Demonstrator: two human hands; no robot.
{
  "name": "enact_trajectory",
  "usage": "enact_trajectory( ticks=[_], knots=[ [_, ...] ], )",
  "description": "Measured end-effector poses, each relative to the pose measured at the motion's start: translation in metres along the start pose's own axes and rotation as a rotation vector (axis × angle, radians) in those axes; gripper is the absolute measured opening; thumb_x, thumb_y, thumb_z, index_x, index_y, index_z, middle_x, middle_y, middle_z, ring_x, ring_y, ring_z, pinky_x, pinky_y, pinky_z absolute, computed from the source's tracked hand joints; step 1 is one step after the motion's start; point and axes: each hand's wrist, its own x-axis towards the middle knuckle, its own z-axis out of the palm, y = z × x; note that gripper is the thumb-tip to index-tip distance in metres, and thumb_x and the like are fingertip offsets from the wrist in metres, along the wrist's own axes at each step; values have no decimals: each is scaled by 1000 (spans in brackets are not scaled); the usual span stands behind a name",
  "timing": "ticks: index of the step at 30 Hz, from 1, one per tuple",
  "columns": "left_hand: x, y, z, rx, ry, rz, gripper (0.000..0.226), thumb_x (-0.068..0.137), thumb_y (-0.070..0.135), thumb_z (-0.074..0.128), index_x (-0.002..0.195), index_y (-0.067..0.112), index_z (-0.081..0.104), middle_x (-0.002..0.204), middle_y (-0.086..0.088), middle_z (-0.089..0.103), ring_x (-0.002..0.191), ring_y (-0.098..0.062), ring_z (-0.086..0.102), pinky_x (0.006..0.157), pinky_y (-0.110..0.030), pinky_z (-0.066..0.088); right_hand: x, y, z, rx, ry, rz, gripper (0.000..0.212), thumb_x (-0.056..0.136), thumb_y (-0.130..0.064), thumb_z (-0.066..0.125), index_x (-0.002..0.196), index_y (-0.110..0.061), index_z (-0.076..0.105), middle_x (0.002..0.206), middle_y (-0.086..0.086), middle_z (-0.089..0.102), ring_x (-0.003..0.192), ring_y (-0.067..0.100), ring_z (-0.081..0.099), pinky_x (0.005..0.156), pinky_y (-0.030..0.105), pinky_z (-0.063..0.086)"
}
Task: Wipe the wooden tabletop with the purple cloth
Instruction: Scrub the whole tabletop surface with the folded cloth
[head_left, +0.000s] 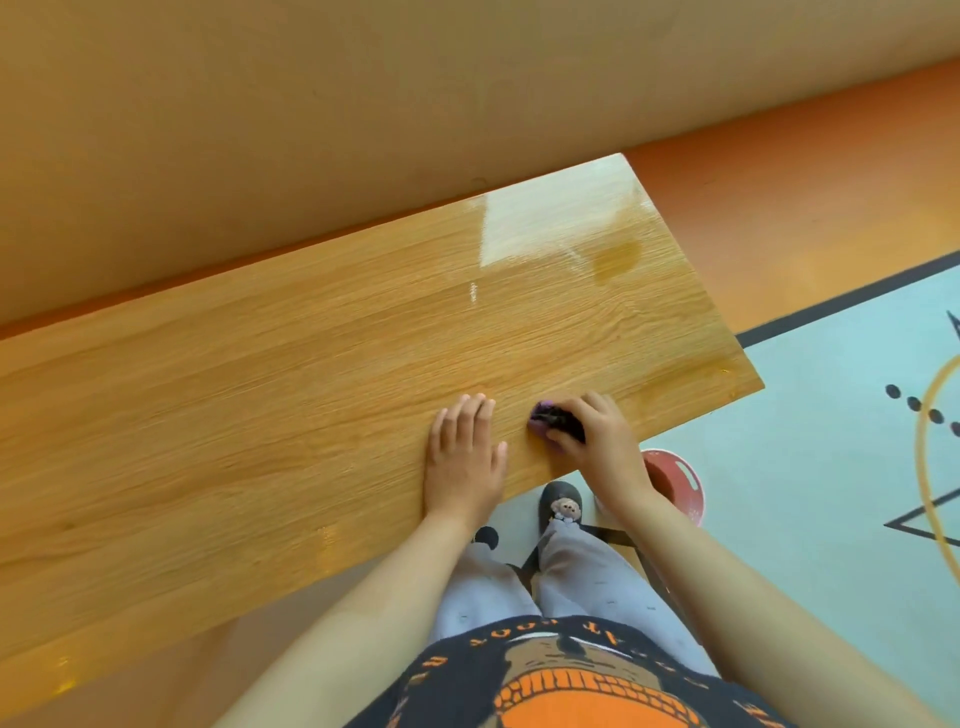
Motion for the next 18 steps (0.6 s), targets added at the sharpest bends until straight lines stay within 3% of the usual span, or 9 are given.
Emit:
enact_trajectory(
  ticks=[3, 7, 13, 16, 18],
  knots=[
    [3, 3, -2, 26, -9, -18, 55, 89, 37, 37, 137, 11, 42, 140, -7, 46, 135, -24, 31, 117, -42, 15, 5, 27, -19, 38, 19, 64, 26, 78, -19, 73, 102, -11, 68, 88, 5, 59, 90, 24, 51, 76, 28, 38],
    [4, 5, -2, 35, -22, -40, 55, 89, 38, 35, 138, 12, 39, 141, -7, 44, 136, -24, 32, 117, -43, 17, 5, 82, -59, 48, 169, 250, 25, 79, -12, 71, 104, -13, 68, 97, 9, 61, 99, 25, 51, 81, 23, 34],
    [-1, 8, -3, 40, -15, -46, 56, 89, 38, 35, 138, 11, 39, 142, -7, 43, 136, -23, 29, 117, -44, 20, 13, 142, -101, -87, 267, 457, 23, 82, -16, 67, 104, -6, 66, 96, 20, 60, 97, 37, 50, 80, 34, 35],
    [0, 8, -4, 43, -1, -47, 55, 89, 37, 36, 137, 10, 41, 141, -8, 45, 135, -24, 30, 116, -43, 18, 15, 126, -90, -91, 273, 444, 23, 81, -18, 69, 102, -7, 65, 97, 19, 60, 96, 36, 51, 79, 33, 35],
    [1, 9, -5, 49, 1, -47, 55, 88, 37, 36, 137, 11, 40, 140, -8, 44, 134, -23, 30, 115, -41, 15, 14, 103, -71, -34, 220, 331, 21, 79, -18, 71, 97, -8, 66, 94, 14, 61, 94, 32, 53, 75, 27, 33]
  ],
)
